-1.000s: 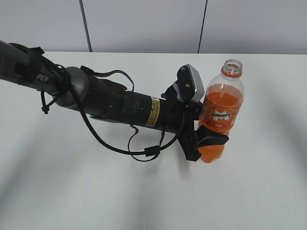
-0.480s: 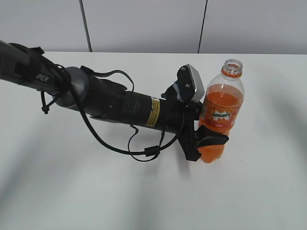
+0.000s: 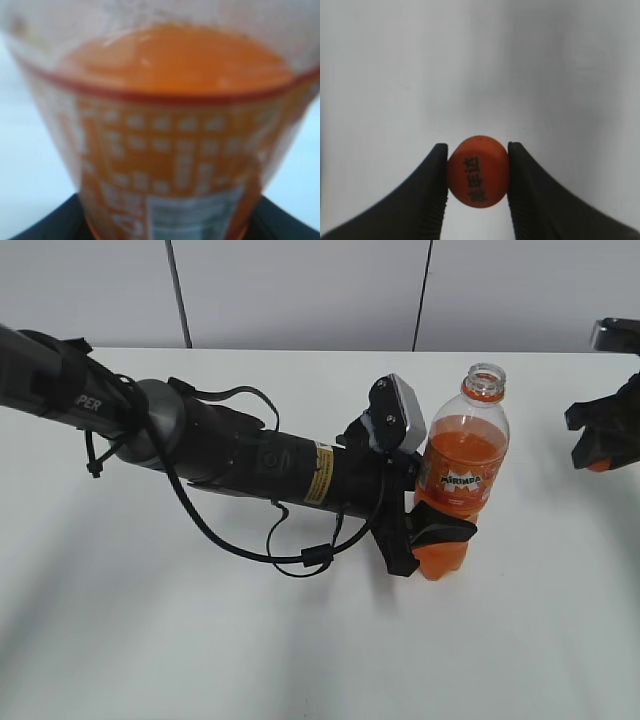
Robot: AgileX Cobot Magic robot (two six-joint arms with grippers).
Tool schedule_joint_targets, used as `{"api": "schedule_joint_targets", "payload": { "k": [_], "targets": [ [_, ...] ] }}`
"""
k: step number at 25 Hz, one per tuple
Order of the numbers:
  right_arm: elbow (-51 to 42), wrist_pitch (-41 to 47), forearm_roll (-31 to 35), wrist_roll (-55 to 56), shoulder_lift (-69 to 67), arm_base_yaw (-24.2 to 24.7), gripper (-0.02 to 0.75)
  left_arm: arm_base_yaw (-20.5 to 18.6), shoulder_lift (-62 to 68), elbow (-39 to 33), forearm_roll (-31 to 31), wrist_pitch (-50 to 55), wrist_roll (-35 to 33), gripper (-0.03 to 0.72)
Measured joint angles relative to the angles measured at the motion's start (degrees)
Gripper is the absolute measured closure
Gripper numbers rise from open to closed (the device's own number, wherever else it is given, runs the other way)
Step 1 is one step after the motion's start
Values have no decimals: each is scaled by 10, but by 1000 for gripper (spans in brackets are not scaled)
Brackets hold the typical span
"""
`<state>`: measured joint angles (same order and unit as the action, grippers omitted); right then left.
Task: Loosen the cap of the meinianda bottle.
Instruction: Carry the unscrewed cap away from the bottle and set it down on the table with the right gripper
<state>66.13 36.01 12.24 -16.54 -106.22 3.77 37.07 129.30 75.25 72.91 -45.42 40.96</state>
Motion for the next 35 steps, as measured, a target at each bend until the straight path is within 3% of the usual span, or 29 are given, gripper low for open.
{"api": "schedule_joint_targets", "payload": {
  "k": [8, 17, 27, 35],
  "targets": [
    [-2, -29, 48, -34, -82, 0, 466, 0, 0, 0, -2, -1, 0, 302],
    [-3, -47, 52, -76, -85, -2, 466, 0, 0, 0, -2, -1, 0, 302],
    [-5, -59, 48, -86, -85, -51, 466, 0, 0, 0, -2, -1, 0, 302],
    [-5, -76, 45, -87, -101, -56, 466, 0, 0, 0, -2, -1, 0, 302]
  ]
}}
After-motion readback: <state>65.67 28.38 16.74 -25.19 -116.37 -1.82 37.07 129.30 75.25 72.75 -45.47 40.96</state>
